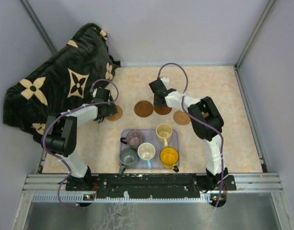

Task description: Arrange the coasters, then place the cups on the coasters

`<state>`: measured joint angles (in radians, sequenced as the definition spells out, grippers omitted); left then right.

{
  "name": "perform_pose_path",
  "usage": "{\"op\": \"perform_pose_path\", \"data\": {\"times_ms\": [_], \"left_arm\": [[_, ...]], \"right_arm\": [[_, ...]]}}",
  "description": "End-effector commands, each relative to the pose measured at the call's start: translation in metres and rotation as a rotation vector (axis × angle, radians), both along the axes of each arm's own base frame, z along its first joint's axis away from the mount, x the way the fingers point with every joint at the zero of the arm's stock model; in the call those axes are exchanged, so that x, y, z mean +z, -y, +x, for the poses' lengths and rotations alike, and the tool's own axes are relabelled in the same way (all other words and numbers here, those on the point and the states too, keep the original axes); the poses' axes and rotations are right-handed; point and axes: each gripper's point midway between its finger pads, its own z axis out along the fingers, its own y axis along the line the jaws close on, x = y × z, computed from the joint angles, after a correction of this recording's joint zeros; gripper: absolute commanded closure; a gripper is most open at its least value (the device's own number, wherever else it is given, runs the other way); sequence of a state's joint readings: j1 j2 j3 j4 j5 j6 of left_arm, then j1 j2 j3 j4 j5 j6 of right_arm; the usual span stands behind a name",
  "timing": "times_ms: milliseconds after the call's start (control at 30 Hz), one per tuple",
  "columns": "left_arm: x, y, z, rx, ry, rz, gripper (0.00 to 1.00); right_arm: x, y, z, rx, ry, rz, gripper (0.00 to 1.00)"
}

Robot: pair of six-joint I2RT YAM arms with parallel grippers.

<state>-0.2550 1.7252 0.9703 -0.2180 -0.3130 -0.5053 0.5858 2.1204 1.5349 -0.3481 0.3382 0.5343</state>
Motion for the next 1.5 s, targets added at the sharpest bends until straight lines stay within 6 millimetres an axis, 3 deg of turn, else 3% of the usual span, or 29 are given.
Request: {"op": "perform_pose_path", "data": {"times_ms": [0,233,667,1467], "left_arm": [[-0.028,0.010,-0.027,-0.033,-0.135,-0.049,0.00],[-0.030,0.011,-0.028,-0.038,-0.141,-0.048,0.00],[-0.029,0.015,-0.018,-0.045,-0.134,-0.053,0.00],[-0.027,0.015,-0.007,-0.036,-0.121,-0.043,0.00]], "right_arm": [[-0.053,0.014,-0.042,0.034,-0.161,-0.079,0.77],[-0.064,-0.007,-0.065,0.109,-0.186,-0.099,0.77],[-0.065,-0.030,-0.086,0.187,-0.204,-0.089,0.77],[-0.058,-0.049,-0.098,0.260,-0.211,-0.046,0.77]]}}
